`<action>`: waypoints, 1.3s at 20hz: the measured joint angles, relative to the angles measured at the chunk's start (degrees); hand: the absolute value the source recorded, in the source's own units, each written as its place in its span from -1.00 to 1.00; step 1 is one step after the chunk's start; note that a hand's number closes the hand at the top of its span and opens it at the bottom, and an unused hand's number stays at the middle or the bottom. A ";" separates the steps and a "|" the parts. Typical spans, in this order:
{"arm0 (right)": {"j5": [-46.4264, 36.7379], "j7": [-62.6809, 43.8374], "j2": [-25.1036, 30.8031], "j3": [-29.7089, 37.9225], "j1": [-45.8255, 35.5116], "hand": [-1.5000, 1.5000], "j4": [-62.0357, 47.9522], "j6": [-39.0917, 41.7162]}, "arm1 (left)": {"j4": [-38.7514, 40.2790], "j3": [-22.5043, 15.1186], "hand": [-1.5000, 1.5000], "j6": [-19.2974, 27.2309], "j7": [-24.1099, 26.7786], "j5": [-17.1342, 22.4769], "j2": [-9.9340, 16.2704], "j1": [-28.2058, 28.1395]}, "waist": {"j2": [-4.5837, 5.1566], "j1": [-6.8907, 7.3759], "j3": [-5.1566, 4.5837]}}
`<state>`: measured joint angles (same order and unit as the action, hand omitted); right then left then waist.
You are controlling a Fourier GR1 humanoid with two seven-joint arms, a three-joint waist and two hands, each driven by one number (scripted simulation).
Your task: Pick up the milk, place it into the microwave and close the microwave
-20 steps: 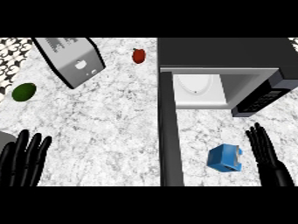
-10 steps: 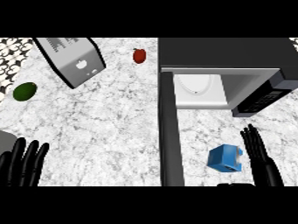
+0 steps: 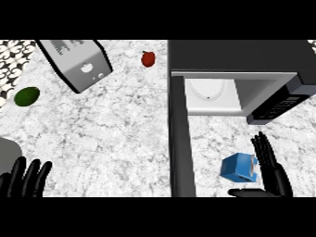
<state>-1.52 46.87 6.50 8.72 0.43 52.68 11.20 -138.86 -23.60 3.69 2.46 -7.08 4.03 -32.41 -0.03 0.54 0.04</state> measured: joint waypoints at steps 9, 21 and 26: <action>-6.32 10.70 1.49 -2.03 -5.11 1.00 -11.46 -3.26 | 0.43 0.33 -1.00 0.76 0.26 0.67 0.37 0.78 | 0.01 0.02 -0.02; -2.74 8.25 -1.07 -9.08 1.34 1.00 2.80 1.18 | -0.15 2.33 -1.00 0.36 0.99 2.60 1.84 -0.76 | -0.17 -0.49 -0.08; 0.30 8.83 0.40 -6.84 6.09 1.00 5.69 0.57 | 0.34 4.76 -1.00 -0.49 1.55 5.47 2.59 -0.97 | -0.10 -0.50 -0.06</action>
<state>-1.22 55.70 6.90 1.88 6.52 58.37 11.77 -138.52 -18.84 3.20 4.01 -1.61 6.62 -33.38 -0.13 0.04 -0.02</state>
